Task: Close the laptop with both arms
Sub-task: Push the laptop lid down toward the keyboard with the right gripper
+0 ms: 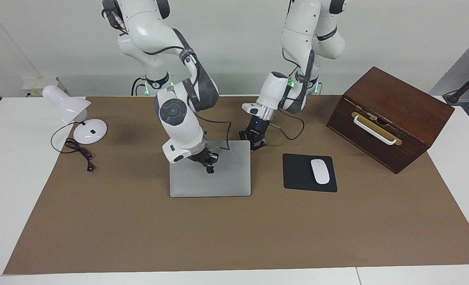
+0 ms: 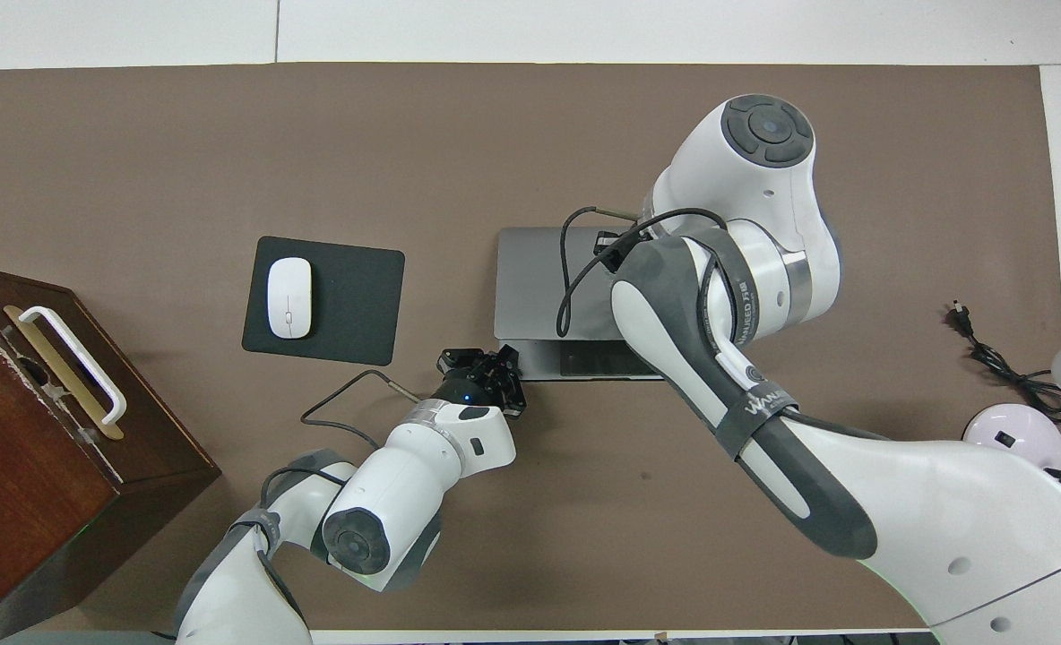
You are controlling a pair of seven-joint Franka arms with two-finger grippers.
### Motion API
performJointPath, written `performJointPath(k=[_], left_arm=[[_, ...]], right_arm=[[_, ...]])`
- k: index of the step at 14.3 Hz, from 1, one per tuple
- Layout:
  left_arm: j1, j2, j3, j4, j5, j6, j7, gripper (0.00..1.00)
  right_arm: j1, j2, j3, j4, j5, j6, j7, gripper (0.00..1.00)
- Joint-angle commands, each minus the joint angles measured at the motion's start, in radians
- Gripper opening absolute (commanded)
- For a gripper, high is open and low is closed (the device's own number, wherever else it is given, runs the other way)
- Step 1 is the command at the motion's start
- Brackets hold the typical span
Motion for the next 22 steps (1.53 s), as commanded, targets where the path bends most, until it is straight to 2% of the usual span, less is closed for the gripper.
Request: performJointPath(k=[1,22], left_arm=[[0.021,0.084,0.006,0.01,-0.011,0.002,0.037,0.0],[0.021,0.084,0.006,0.01,-0.013,0.002,0.037,0.0]], right_arm=[[-0.002,-0.035,0.005,-0.072,0.025,0.051,0.007,0.0],[0.001,-0.029,0.007,-0.126,0.025,0.152,0.006,0.0]])
